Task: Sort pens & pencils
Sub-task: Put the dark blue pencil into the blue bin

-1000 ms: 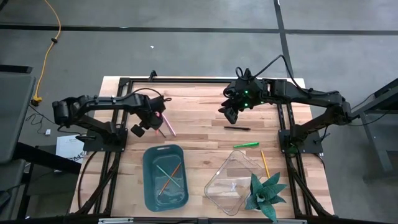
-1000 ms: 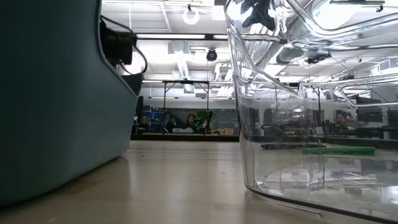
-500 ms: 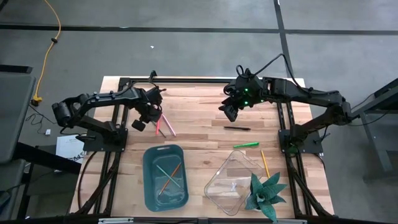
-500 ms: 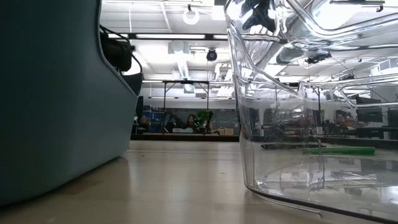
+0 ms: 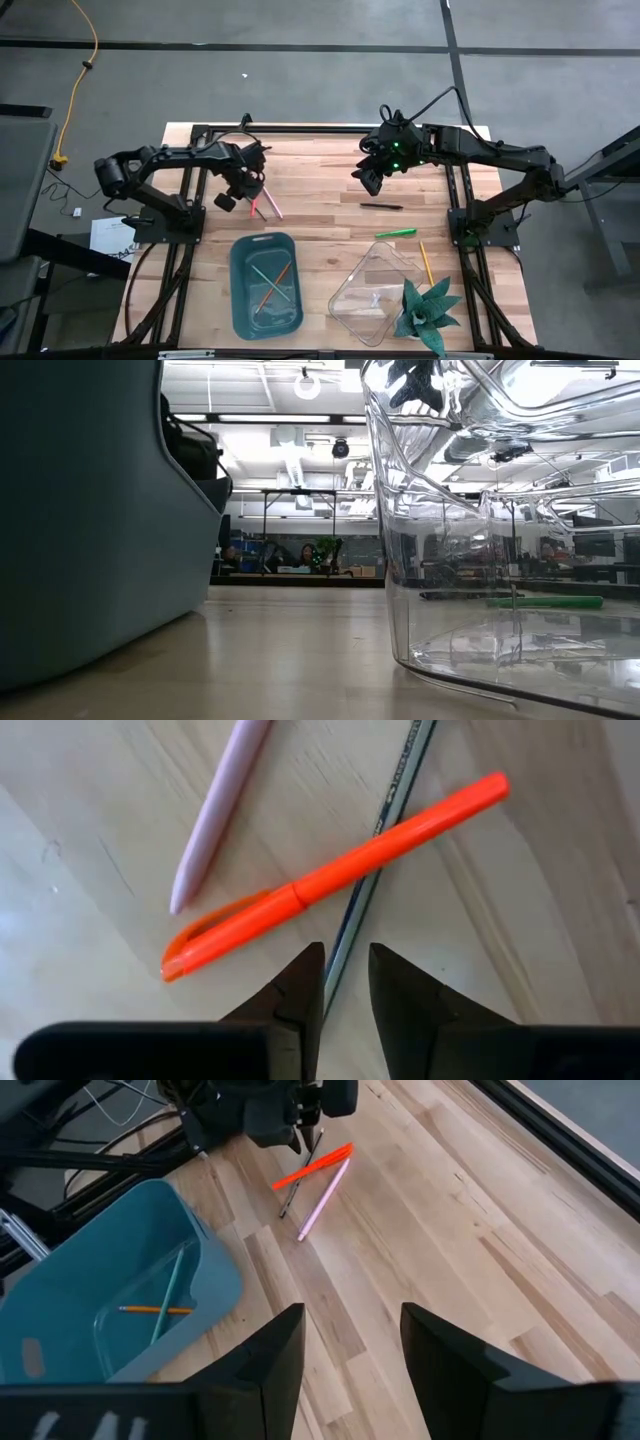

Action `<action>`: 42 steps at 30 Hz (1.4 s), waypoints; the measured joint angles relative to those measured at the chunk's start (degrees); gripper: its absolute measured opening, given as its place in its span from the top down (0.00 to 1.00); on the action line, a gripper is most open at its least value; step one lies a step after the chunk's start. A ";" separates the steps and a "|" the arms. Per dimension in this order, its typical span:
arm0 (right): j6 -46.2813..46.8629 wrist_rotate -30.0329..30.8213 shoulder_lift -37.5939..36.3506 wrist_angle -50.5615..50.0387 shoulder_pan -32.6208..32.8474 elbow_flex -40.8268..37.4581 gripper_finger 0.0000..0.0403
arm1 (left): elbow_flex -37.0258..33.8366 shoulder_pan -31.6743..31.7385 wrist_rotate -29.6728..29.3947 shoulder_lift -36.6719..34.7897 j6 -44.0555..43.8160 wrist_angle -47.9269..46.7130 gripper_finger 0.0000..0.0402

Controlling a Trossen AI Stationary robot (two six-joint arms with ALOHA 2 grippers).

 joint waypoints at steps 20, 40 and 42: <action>-0.47 0.02 0.00 -0.02 0.00 0.00 0.61 | -0.02 0.00 1.76 3.46 1.46 1.28 0.87; -0.93 1.31 0.00 0.00 0.00 -0.02 0.61 | -2.58 -0.94 -0.82 3.32 0.84 5.15 0.87; -0.93 1.31 0.02 0.00 0.00 -0.02 0.61 | -2.58 -0.94 -0.92 3.33 0.27 5.36 0.87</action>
